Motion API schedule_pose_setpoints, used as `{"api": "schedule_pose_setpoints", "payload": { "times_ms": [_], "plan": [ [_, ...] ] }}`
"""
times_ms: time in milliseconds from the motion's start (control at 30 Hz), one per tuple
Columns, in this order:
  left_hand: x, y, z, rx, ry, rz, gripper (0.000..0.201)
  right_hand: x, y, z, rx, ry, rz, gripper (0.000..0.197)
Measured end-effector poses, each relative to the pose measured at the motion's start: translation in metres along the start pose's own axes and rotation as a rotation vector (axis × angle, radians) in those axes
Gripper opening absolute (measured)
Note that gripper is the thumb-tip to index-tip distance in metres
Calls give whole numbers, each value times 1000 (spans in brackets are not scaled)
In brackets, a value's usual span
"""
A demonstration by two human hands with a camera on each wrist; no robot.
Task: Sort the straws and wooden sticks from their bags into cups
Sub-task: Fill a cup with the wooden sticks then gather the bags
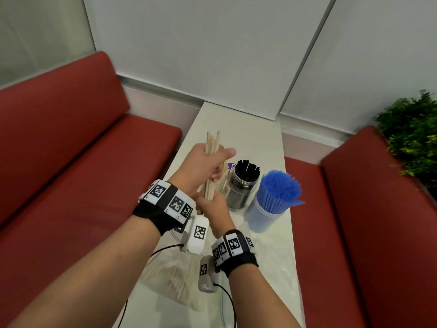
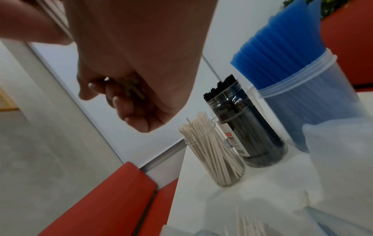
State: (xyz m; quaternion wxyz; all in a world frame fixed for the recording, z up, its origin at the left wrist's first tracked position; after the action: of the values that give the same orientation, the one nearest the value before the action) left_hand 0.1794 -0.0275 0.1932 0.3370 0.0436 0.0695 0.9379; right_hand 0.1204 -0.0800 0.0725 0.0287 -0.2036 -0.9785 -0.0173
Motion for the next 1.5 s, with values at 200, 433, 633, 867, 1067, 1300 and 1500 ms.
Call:
{"api": "schedule_pose_setpoints", "payload": {
  "times_ms": [200,433,633,867,1067,1300,1500],
  "plan": [
    [4,16,9,94,68,49,46,1,-16,-24,-73,-52,-46,21],
    [5,9,28,168,152,27,48,21,-12,-41,-765,70,-197,65],
    [8,4,10,171,55,-15,46,13,3,-51,-912,186,-40,80],
    [23,-3,-18,-223,-351,-400,37,23,-34,-82,-411,-107,-153,54],
    [34,-3,-40,-66,-467,-741,35,35,-25,-131,-248,-267,-101,38],
    [26,-28,-94,442,-690,-541,65,36,-38,-175,-272,-488,92,38],
    [13,-3,-97,902,-735,-322,36,33,-31,-143,-102,-368,70,25]
  ]
}}
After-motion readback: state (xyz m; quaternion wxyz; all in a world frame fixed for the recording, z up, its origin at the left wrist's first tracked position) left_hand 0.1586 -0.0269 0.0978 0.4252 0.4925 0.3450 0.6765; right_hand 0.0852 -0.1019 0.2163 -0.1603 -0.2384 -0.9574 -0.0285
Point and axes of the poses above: each hand's wrist, its own x-axis away from the middle knuckle, its own y-axis out of the palm, z = x × y, the point moved 3 cm from there along -x, towards the middle knuckle, and after that the axes turned 7 degrees about -y, right-handed, at the moved point
